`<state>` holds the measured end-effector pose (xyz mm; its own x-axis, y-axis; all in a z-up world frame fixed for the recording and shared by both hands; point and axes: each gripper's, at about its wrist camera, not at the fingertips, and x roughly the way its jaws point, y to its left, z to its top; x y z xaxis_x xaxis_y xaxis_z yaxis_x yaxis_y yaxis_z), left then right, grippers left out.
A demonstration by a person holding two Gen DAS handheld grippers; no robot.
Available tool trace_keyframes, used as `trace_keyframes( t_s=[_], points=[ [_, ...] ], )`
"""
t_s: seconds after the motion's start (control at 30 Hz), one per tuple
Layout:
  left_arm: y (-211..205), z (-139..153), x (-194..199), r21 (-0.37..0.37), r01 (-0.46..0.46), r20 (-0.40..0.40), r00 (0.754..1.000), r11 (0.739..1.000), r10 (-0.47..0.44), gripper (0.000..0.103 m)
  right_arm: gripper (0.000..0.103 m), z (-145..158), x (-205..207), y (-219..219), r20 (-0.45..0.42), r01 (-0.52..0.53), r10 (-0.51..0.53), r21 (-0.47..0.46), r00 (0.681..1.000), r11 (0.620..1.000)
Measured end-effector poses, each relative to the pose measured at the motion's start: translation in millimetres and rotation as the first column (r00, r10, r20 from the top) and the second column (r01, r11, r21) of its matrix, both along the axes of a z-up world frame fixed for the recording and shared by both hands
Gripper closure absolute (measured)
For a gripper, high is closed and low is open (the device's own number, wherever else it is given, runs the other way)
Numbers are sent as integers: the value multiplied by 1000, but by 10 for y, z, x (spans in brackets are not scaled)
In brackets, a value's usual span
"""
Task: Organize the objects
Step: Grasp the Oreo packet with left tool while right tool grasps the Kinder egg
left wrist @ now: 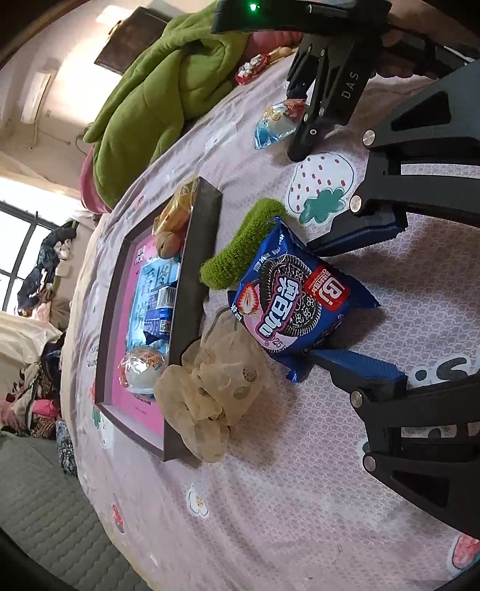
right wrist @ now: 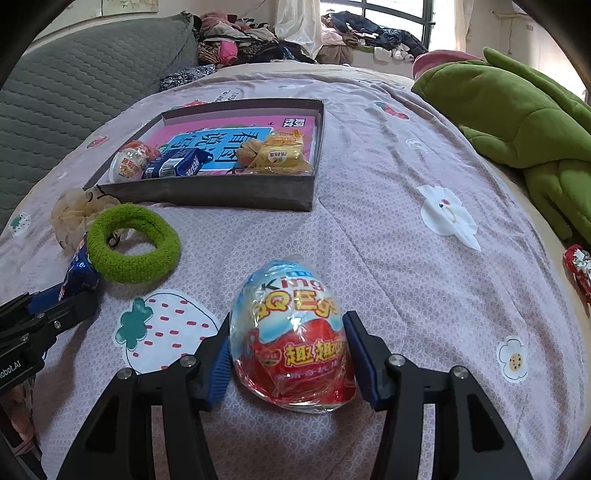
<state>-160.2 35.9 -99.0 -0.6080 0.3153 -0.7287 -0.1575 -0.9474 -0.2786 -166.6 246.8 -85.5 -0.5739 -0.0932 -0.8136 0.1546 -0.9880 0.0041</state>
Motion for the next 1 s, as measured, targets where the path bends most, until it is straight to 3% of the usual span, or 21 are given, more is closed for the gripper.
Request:
trace_keyframes(
  t_s=[0.27, 1.0],
  points=[
    [-74, 17, 35, 53, 17, -20, 1000, 998, -16, 52, 48, 52, 36, -27, -8, -22, 22, -16, 1000, 1000],
    [-121, 17, 26, 98, 25, -40, 999, 995, -21, 55, 48, 99, 60, -51, -17, -36, 35, -31, 999, 999]
  ],
)
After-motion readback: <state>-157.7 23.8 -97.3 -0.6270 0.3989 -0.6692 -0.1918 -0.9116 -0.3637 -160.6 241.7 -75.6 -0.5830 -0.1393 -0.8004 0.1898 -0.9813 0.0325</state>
